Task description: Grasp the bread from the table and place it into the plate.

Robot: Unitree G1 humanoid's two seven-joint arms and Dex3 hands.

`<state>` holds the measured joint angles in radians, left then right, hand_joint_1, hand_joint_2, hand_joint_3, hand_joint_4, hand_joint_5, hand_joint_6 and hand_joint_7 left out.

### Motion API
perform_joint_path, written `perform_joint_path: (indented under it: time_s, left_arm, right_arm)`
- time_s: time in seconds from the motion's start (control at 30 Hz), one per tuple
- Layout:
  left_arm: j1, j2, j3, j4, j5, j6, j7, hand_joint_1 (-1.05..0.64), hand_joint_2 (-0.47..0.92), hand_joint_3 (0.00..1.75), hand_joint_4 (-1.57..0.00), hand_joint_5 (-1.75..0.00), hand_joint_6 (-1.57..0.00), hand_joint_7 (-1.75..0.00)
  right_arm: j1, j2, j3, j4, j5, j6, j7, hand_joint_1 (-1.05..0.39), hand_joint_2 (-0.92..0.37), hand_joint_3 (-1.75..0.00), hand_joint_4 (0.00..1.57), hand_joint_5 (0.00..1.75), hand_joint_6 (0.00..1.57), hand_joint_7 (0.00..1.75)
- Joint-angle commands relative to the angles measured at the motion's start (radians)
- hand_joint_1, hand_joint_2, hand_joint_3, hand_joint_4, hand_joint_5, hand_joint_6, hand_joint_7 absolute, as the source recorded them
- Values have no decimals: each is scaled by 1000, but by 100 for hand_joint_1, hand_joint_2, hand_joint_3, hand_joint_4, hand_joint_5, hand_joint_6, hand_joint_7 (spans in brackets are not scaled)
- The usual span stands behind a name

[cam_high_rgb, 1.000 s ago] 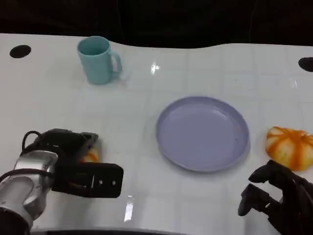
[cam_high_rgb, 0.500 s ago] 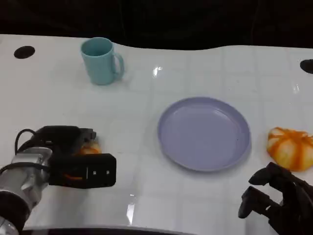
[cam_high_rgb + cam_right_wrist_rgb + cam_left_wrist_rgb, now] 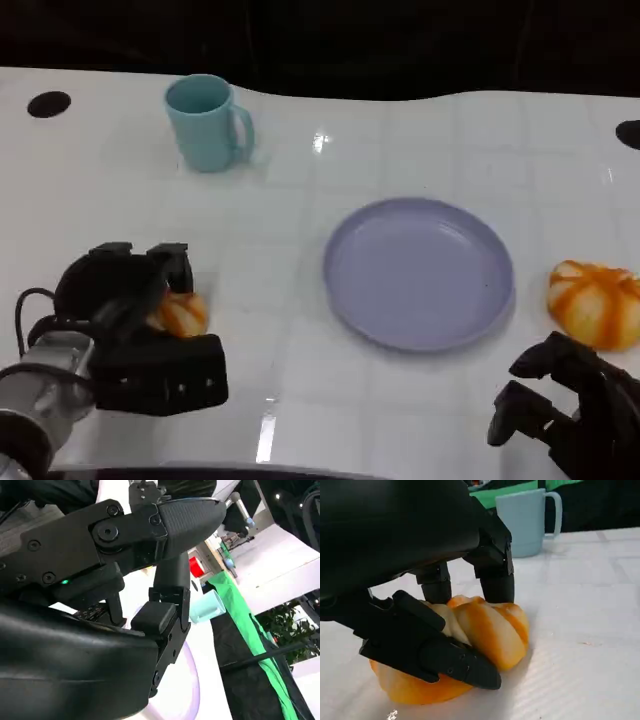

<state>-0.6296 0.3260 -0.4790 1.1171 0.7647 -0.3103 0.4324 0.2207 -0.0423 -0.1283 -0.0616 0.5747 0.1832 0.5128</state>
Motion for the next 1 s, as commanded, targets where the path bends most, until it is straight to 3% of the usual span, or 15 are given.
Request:
perform_joint_path:
  time_s: [0.03, 0.23, 0.43, 0.73, 1.0]
  left_arm:
    - [4, -18, 18, 29, -36, -24, 68, -24, 91, 52, -78, -175, -54, -175]
    - [-29, -24, 33, 28, -66, -50, 75, -23, 88, 49, -79, -175, -55, -175]
    - [-56, -39, 60, 18, -110, -89, 74, -21, 67, 84, -83, -175, -61, -175]
    - [-85, -81, 124, -10, -196, -166, 47, -19, 58, 98, -83, -175, -61, -175]
    - [-109, -133, 145, -42, -233, -207, 24, -14, 48, 126, -87, -175, -66, -175]
  right_arm:
    - [-1, -8, -16, 4, 4, -10, 6, -53, -92, -22, 72, 153, 81, 99]
    - [-3, -16, -17, 1, -6, -2, -7, -54, -92, -21, 73, 153, 82, 100]
    - [-9, -17, -24, 6, 3, 16, -14, -55, -92, -18, 72, 154, 82, 99]
    - [-16, -17, -23, 21, -2, 8, -4, -54, -92, -20, 71, 156, 81, 101]
    - [-8, -12, -20, 7, 3, 20, -14, -53, -92, -21, 71, 155, 81, 102]
